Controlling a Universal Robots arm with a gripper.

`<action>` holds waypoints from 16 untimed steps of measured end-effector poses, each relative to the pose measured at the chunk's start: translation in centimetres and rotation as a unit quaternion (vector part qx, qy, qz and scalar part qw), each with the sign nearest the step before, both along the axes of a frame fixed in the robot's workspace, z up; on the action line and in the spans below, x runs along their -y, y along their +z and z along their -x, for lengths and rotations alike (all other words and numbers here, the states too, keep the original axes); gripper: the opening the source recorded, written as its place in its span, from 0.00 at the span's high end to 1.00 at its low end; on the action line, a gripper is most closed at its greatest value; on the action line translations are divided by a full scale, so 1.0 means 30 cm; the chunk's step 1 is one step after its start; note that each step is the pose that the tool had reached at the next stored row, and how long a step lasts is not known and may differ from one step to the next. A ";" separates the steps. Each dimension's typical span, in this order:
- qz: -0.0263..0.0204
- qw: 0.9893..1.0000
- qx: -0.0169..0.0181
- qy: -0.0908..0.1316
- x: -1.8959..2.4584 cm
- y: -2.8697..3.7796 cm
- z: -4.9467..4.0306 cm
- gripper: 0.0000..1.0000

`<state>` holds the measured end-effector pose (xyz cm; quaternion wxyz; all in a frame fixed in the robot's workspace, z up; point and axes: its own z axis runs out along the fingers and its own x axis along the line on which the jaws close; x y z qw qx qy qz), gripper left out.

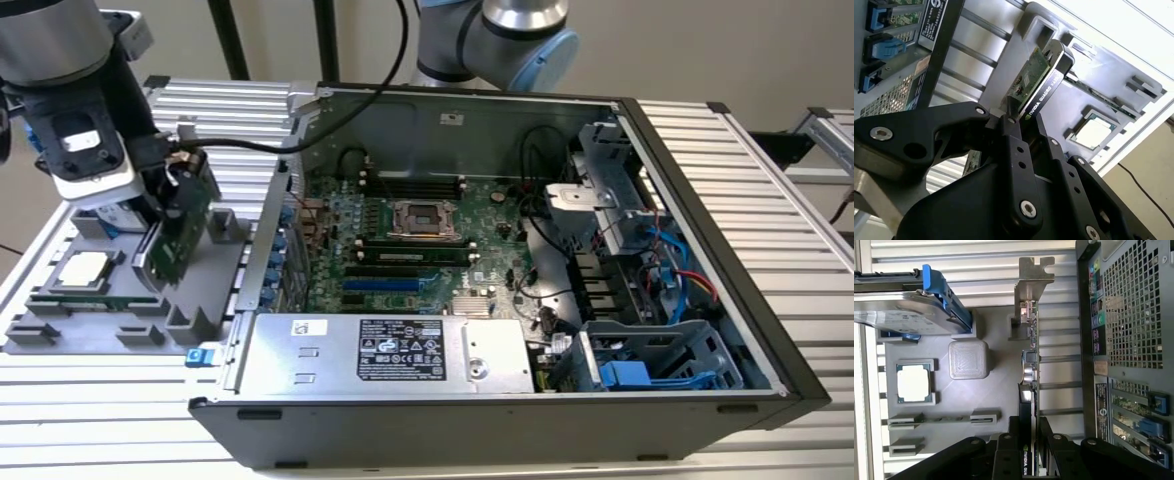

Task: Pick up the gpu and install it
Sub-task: 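Pick up the gpu and move the gpu toward the slot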

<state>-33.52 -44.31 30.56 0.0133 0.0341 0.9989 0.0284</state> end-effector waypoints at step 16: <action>0.000 1.000 0.000 0.000 0.000 0.052 0.000 1.00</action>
